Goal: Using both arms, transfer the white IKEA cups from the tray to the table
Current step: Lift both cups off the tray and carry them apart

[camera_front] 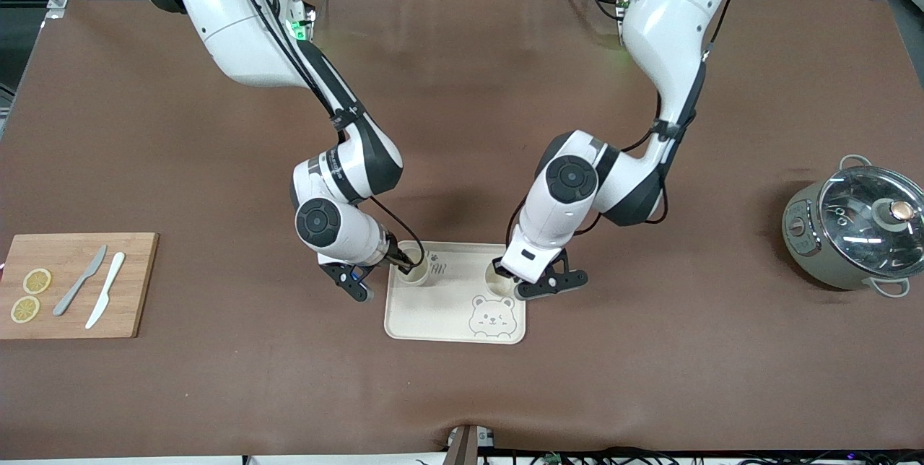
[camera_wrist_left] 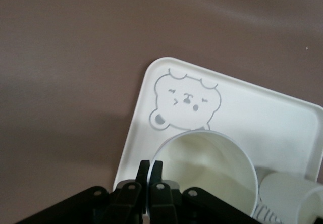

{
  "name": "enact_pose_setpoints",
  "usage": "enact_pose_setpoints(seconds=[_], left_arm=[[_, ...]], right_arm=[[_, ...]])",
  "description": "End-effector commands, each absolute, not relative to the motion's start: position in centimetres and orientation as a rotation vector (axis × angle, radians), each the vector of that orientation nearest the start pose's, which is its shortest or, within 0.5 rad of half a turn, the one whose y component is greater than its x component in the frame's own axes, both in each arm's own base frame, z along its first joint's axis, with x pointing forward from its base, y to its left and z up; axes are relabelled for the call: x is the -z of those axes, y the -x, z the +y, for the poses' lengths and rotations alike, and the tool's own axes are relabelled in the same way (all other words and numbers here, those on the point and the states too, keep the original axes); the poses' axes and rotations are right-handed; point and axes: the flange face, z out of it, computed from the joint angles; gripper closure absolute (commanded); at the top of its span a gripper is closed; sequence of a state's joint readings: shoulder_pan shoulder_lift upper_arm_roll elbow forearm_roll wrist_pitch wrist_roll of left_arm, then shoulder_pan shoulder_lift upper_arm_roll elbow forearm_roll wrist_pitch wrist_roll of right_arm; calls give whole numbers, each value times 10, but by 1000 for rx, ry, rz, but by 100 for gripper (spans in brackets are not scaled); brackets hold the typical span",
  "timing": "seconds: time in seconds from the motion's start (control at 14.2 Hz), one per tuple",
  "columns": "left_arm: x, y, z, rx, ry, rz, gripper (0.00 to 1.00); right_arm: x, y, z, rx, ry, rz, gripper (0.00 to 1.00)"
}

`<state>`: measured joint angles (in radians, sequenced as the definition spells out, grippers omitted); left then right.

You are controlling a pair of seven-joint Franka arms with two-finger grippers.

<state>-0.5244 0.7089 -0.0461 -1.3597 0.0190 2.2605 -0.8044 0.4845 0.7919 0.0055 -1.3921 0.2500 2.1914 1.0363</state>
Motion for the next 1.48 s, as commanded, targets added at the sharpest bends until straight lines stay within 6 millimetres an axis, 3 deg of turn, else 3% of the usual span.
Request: enact_pose_setpoints(seconds=[0.0,0.14,0.35,0.49,0.56,0.71,0.85,0.99,1.06,1.27,1.34,1.41], left_arm=[[-389,-618,-381,153,3174,-385,100],[-425,-613,-357,98,3145,-350,100],[-474,-617,-294,10,3135,-228,100],[-495,-622,-249,-40,3144,-145,100],[-503,-624,-231,-52,3144,-108,100],[-508,-629,-198,-82,3143,-48,100],[-514,-633,-174,-82,3145,-2,100],[-508,-633,-159,-123,3139,23,100],[-507,-633,-152,-121,3139,9,100],[-495,-632,-131,-102,3146,23,100],[-492,-627,-120,-73,3154,31,100],[-484,-621,-106,-45,3184,15,100]], right_arm=[[-250,-651,349,-191,2791,1014,100],[-260,-656,341,-178,2779,1023,100],[-275,-657,338,-147,2809,993,100],[-288,-658,322,-151,2904,875,100],[-300,-662,305,-168,2917,848,100],[-317,-666,286,-161,2922,800,100],[-317,-667,261,-205,2928,843,100],[-327,-661,237,-202,2997,710,100],[-332,-663,213,-203,3003,671,100],[-343,-653,165,-217,3029,546,100],[-344,-649,156,-213,3053,461,100],[-344,-648,132,-220,3062,435,100]])
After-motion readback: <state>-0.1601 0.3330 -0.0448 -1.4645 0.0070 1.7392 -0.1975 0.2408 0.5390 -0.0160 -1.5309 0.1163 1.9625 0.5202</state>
